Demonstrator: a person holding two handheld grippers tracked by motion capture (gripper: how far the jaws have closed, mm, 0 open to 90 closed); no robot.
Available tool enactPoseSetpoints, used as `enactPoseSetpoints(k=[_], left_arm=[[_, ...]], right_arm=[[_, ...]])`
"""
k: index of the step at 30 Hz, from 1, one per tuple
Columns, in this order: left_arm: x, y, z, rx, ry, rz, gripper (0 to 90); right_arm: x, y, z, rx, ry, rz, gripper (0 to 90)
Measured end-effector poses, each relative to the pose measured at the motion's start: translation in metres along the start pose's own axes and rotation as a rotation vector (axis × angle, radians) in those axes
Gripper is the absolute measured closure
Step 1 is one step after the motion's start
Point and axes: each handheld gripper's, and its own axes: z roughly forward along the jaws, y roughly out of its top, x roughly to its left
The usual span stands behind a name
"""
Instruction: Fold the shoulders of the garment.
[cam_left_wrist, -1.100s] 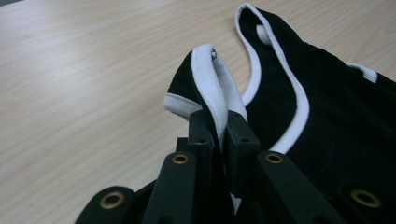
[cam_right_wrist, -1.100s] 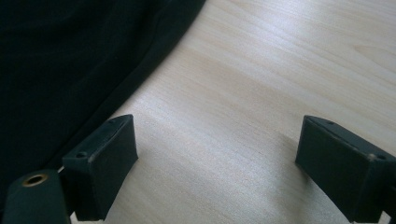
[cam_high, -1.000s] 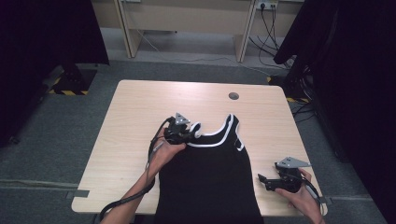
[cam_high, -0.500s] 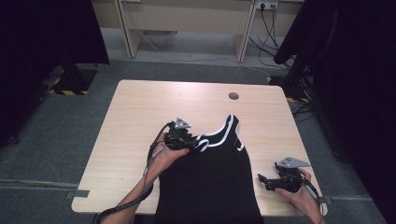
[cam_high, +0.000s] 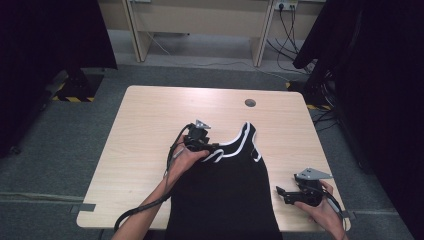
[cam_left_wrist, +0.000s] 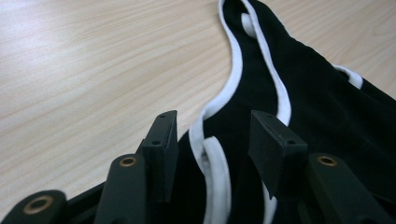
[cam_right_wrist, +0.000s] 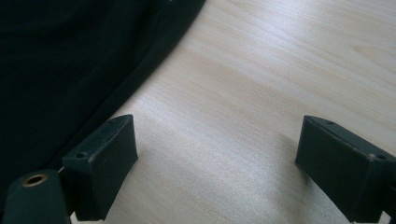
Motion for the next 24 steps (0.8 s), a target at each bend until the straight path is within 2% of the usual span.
enactPoseSetpoints(k=[5,9,10,12,15,18,24], left_arm=[[0.001,-0.004,0.009,0.037,-0.006,0.004,55.4],[0.003,-0.011,0.014,0.040,-0.005,-0.001,66.0],[0.004,-0.011,0.014,0.032,-0.010,-0.009,75.1],[0.003,-0.011,0.011,0.022,-0.005,-0.002,78.4],[-0.002,-0.009,0.001,0.000,-0.001,0.021,82.0],[-0.010,-0.010,-0.018,-0.042,-0.011,0.040,82.2],[-0.022,-0.027,-0.054,-0.106,-0.016,0.072,81.8]], right_arm=[[0.000,0.000,0.000,0.000,0.000,0.000,12.8],[0.000,0.000,0.000,0.000,0.000,0.000,12.8],[0.000,0.000,0.000,0.000,0.000,0.000,12.8],[0.000,0.000,0.000,0.000,0.000,0.000,12.8],[0.000,0.000,0.000,0.000,0.001,-0.001,12.8],[0.000,0.000,0.000,0.000,0.000,0.001,12.8],[0.000,0.000,0.000,0.000,0.000,-0.003,12.8]])
